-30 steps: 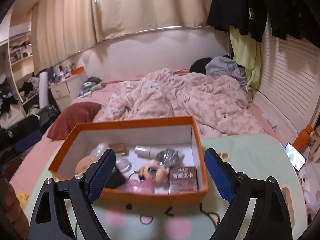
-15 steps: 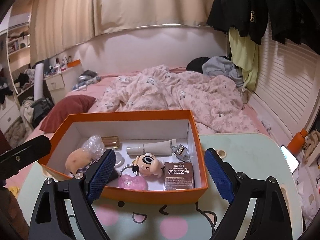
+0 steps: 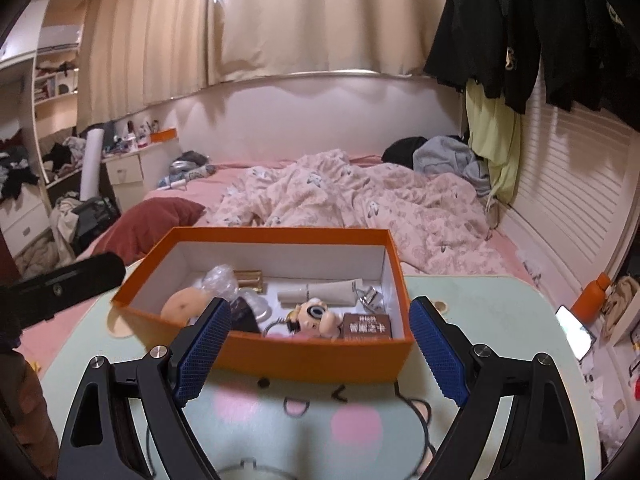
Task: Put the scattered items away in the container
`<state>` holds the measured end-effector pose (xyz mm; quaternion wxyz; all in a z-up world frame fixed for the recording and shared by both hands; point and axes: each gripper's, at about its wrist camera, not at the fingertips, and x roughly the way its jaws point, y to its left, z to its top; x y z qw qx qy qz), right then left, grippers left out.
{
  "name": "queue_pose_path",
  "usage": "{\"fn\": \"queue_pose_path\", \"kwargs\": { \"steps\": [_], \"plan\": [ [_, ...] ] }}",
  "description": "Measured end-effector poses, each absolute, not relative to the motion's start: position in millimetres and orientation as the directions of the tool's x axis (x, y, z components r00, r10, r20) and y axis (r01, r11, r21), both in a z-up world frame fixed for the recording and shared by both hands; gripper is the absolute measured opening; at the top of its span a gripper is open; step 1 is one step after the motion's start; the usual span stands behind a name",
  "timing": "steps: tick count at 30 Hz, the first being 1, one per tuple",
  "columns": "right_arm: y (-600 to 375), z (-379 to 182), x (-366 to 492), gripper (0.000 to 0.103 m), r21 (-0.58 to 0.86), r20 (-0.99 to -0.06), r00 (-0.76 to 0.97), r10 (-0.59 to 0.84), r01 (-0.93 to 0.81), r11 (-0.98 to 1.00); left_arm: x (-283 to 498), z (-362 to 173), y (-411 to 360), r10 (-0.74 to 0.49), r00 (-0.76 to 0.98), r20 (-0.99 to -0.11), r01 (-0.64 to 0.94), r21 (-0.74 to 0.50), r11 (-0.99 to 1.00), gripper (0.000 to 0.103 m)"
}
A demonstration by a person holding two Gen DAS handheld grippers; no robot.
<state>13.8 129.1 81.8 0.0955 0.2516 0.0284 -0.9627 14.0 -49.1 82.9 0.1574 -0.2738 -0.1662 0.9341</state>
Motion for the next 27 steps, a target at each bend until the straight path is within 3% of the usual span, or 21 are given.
{"fn": "queue_pose_path", "kwargs": {
  "steps": [6,14,20,21,22,27],
  "plan": [
    [125.8,66.5,42.8,0.09,-0.086,-0.529,-0.834,-0.153,0.233,-0.969,37.2,73.8,-38.7,0.35,-0.767,-0.538,-0.174,-0.351,-0.92,0.082],
    [135.0,30.1,39.1,0.09,-0.031,-0.679,-0.712,-0.177,0.268,-0.963,24.1,15.7,-17.1,0.283,-0.602,-0.747,-0.119,-0.266,-0.957,0.082],
    [134.9,13.8,28.7,0.1,-0.013,-0.776,-0.614,-0.145,0.246,-0.969,32.9,7.0,-6.9,0.198,-0.629,-0.752,-0.121,-0.157,-0.98,0.083],
    [135.9,10.4,25.9,0.103,-0.002,-0.791,-0.594,-0.15,0.247,-0.969,32.5,7.0,-6.3,0.194,-0.632,-0.75,-0.121,-0.151,-0.981,0.085],
    [137.3,9.4,25.4,0.103,-0.002,-0.791,-0.595,-0.144,0.238,-0.971,32.9,6.0,-5.3,0.195,-0.632,-0.75,-0.125,-0.15,-0.981,0.094],
    [139.3,8.1,27.5,0.103,-0.003,-0.788,-0.603,-0.127,0.21,-0.978,31.4,2.6,-0.9,0.202,-0.615,-0.762,-0.157,-0.132,-0.979,0.103]
  ]
}}
